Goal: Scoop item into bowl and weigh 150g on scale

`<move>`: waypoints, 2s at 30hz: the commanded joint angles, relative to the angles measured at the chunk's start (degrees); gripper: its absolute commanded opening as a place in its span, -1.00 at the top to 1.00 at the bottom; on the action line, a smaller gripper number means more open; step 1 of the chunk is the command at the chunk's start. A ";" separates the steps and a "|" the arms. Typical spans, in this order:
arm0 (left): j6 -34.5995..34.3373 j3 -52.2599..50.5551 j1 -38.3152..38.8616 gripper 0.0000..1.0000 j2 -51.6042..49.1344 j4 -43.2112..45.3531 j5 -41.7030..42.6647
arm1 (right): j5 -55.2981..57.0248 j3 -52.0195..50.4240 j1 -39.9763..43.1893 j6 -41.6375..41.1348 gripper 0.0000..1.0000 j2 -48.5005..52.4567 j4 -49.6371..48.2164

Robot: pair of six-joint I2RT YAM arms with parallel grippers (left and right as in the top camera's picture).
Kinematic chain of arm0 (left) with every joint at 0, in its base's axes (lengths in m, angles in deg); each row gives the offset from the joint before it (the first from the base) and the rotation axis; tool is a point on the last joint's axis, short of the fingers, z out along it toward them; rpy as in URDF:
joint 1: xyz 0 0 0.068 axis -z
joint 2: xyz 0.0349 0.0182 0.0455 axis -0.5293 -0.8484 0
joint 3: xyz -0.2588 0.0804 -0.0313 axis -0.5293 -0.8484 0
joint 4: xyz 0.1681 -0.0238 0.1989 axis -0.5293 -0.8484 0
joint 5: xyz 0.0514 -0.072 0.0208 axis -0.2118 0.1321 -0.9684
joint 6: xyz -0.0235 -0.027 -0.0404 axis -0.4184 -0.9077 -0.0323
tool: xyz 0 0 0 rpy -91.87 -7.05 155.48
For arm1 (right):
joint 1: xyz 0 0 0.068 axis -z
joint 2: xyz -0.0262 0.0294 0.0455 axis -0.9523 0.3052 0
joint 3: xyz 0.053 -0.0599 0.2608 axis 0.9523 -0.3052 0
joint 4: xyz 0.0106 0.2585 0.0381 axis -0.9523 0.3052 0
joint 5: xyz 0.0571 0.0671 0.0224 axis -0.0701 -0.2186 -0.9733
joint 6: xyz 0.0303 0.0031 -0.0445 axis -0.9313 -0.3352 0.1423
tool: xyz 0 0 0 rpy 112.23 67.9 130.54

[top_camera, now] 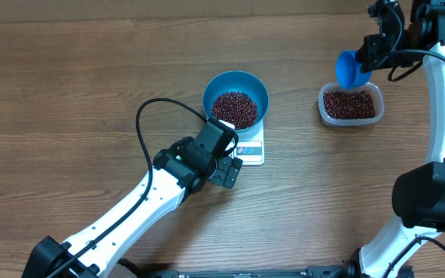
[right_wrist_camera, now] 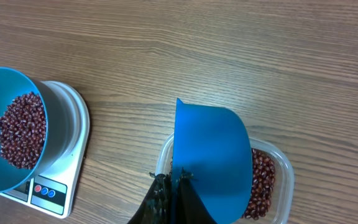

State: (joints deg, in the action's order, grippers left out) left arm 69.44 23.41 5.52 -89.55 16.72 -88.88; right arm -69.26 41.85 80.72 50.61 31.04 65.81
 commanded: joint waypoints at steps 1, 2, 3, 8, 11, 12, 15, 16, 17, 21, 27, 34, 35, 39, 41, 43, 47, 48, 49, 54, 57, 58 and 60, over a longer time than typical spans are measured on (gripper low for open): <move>0.83 1.53 -0.81 -0.99 -0.07 0.74 -1.60 | 0.20 1.73 -0.17 -0.02 0.93 0.20 -1.11; 0.83 2.08 -1.29 -0.99 -0.07 0.83 -1.60 | 0.17 1.73 -0.17 -0.04 0.93 0.20 -1.44; 0.81 2.89 -2.10 -0.99 -0.07 0.85 -1.60 | 0.17 1.73 -0.17 -0.04 0.93 0.20 -1.70; -1.95 8.90 -9.01 -0.99 -0.07 0.96 -1.55 | 0.20 1.73 -0.17 -0.04 0.93 0.20 -2.71; -1.95 11.61 -13.27 -0.99 -0.07 1.64 -1.57 | 0.20 1.73 -0.17 -0.04 0.93 0.20 -2.75; -1.95 12.26 -14.73 -0.99 -0.07 1.95 -1.60 | 0.20 1.73 -0.17 -0.02 0.93 0.20 -2.78; -2.62 13.68 -20.15 -0.99 -0.07 3.52 -1.57 | 0.20 1.73 -0.15 -0.02 0.93 0.20 -3.10; -3.82 13.90 -22.25 -0.99 -0.07 4.04 -1.57 | 0.20 1.73 -0.15 -0.04 0.93 0.20 -3.28; -5.05 13.92 -24.28 -0.99 -0.07 4.63 -1.55 | 0.20 1.73 -0.15 -0.02 0.93 0.20 -3.50; -8.13 13.92 -31.45 -0.99 -0.09 4.96 -1.14 | 0.20 1.73 -0.15 -0.04 0.93 0.20 -3.96; -8.13 13.92 -36.85 -0.99 -0.09 4.66 -1.14 | 0.20 1.73 -0.15 -0.04 0.92 0.20 -3.50; -8.15 13.92 -37.18 -0.99 -0.09 4.81 -1.16 | 2.03 1.73 -0.15 -0.04 0.93 0.20 -0.11; -8.15 13.92 -37.18 -0.99 -0.09 4.79 -1.09 | 3.06 1.73 -0.15 -0.04 0.93 0.20 0.61; -8.04 13.92 -37.11 -0.99 -0.09 0.83 0.44 | 5.88 1.73 -0.15 -0.07 0.93 0.20 2.97; -2.80 13.86 -36.87 -0.85 -0.17 -0.92 8.17 | 6.19 1.73 -0.15 -0.04 0.93 0.20 3.69; 1.42 13.84 -35.78 -0.71 -0.55 -4.17 14.97 | 6.19 1.73 -0.15 -0.04 0.93 0.20 3.91; 1.77 13.84 -31.10 -0.98 -1.68 -13.09 15.80 | 6.16 1.73 -0.15 -0.07 0.93 0.20 4.02; 1.77 13.84 -29.88 -0.99 -1.97 -14.43 15.80 | 6.14 1.73 -0.17 -0.04 0.93 0.20 4.17; 1.79 13.81 -28.26 -0.99 -2.32 -15.72 15.78 | 6.14 1.73 -0.15 -0.07 0.93 0.20 4.37; 1.16 13.81 -18.91 -0.99 -5.20 -16.55 14.69 | 5.99 1.73 -0.15 -0.04 0.92 0.20 4.81; -1.46 13.81 -14.73 -0.99 -8.04 -16.72 14.73 | 5.99 1.73 -0.17 -0.07 0.93 0.20 4.81; -2.36 13.81 -13.42 -0.99 -9.20 -16.72 14.75 | 5.99 1.73 -0.17 -0.04 0.93 0.20 4.81; -3.04 13.81 -10.12 -0.99 -12.04 -16.00 14.78 | 6.01 1.73 -0.15 -0.04 0.93 0.20 4.79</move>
State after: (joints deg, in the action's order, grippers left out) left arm 68.70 36.35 -8.47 -97.70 0.19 -74.61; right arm -63.43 41.85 80.72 50.59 31.04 70.86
